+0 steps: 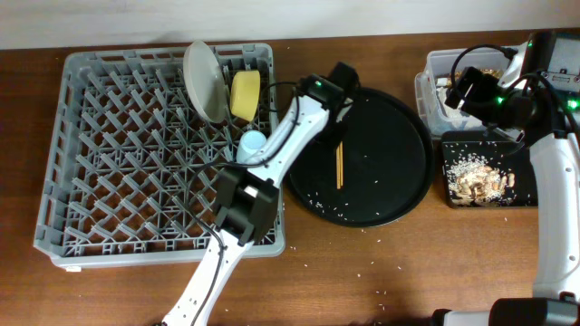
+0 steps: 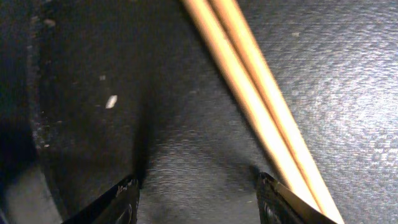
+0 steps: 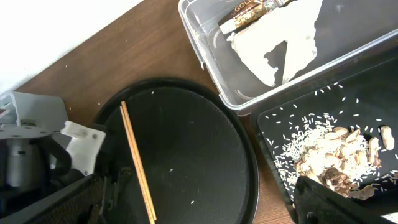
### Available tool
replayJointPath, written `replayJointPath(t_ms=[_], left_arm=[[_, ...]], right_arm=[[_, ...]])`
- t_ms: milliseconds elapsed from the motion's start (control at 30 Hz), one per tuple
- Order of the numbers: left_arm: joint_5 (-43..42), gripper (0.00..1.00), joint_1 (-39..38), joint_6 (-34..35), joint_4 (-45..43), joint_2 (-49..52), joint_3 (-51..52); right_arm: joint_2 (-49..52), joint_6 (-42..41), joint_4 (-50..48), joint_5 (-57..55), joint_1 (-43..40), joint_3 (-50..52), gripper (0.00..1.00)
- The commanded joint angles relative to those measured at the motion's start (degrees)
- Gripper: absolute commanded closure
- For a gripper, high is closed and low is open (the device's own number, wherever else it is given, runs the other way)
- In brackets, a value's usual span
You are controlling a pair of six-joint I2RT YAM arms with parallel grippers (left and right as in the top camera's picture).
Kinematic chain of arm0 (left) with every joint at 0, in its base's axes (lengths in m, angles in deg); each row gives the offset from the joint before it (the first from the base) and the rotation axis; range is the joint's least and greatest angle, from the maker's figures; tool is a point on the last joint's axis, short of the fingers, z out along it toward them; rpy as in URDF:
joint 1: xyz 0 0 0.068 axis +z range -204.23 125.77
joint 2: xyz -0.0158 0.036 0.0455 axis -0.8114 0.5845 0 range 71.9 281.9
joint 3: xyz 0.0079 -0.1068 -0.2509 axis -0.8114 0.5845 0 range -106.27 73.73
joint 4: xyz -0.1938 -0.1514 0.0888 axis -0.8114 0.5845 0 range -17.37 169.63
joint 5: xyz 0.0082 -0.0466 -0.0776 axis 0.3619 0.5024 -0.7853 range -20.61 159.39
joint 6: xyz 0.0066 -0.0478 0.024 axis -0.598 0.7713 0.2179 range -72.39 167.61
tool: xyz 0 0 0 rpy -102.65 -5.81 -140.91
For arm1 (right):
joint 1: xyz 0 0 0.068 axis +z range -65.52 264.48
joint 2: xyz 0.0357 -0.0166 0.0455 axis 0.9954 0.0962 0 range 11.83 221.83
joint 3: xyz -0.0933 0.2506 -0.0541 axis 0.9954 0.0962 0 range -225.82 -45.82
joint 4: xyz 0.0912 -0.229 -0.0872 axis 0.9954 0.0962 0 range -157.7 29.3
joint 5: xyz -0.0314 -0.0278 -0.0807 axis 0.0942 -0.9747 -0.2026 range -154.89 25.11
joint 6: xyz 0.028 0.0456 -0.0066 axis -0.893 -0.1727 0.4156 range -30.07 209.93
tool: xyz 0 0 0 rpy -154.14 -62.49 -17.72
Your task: Sort waste into correct bins and load items into the dishwasher rack
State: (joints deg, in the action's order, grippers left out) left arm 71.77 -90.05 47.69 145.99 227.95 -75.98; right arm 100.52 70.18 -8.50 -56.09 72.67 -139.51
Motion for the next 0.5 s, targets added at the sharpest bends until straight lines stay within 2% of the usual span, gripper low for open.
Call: replayJointPath(t_ms=[0,100,467], left_arm=[[6.9,0.4,-2.2,4.1,0.8,1.1,-2.3],[7.8,0.4,-2.2,6.4,2.8,1.1,-8.7],[1.7,0.39,-2.8,8.0,0.7,4.6,-8.6]], right_arm=[[0.1,-0.4,0.0,-0.9,-0.3,-0.1,0.02],[0.1,-0.4,0.0,-0.9,-0.3,-0.1,0.02],[0.1,-0.4,0.0,-0.9,-0.3,-0.1,0.02]])
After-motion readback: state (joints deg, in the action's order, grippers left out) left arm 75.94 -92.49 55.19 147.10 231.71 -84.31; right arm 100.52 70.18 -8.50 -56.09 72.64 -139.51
